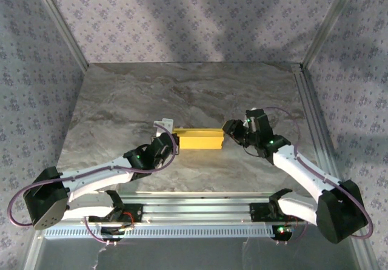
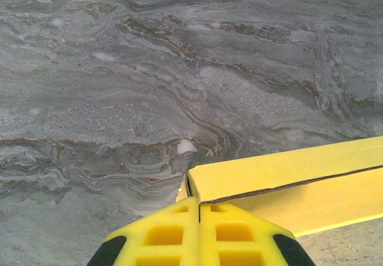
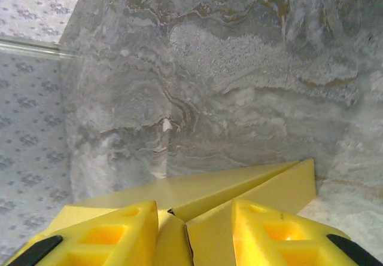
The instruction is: Fold the paper box
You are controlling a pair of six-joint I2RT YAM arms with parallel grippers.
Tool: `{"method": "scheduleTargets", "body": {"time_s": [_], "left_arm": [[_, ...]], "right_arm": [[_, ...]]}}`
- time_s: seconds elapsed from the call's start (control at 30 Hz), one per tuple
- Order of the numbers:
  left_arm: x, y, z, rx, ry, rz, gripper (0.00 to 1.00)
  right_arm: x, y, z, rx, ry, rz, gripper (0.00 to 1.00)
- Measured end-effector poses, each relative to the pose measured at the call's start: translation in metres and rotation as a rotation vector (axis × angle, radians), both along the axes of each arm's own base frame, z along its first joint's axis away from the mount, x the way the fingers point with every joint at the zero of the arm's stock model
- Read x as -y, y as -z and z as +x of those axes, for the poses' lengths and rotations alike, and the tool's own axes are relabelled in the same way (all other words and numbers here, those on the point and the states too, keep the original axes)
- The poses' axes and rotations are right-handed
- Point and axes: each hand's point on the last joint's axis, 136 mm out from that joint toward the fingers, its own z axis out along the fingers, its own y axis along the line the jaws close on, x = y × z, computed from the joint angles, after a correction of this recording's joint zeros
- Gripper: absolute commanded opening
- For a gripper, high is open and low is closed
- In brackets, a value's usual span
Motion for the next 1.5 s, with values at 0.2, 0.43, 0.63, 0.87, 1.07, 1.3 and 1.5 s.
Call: {"method": "scheduleTargets", "body": {"time_s": [0.2, 0.43, 0.63, 0.87, 1.07, 1.3, 1.5], "left_arm": [[-0.001, 0.000, 0.000, 0.002, -0.006, 0.006, 0.00], [-0.006, 0.000, 0.001, 0.008, -0.024, 0.019, 0.00], [-0.006, 0.001, 0.001, 0.007, -0.024, 0.021, 0.00], [-0.006, 0.001, 0.001, 0.016, -0.023, 0.022, 0.00], [-0.005, 0.002, -0.003, 0.043, -0.022, 0.063, 0.00], [-0.004, 0.003, -0.002, 0.086, -0.047, 0.104, 0.00], [-0.005, 0.005, -0.002, 0.111, -0.063, 0.086, 0.00]], "right_arm": [[-0.002, 0.002, 0.010, 0.066, -0.022, -0.135, 0.33], [-0.008, 0.002, 0.015, 0.130, -0.006, -0.271, 0.28], [-0.010, 0.004, 0.015, 0.157, 0.012, -0.328, 0.24], [-0.011, -0.004, 0.010, 0.178, 0.009, -0.272, 0.19], [-0.015, -0.008, 0.006, 0.155, -0.010, -0.215, 0.08], [-0.016, -0.005, 0.010, 0.158, -0.001, -0.219, 0.07], [-0.015, -0.004, 0.011, 0.171, 0.008, -0.242, 0.06]]}}
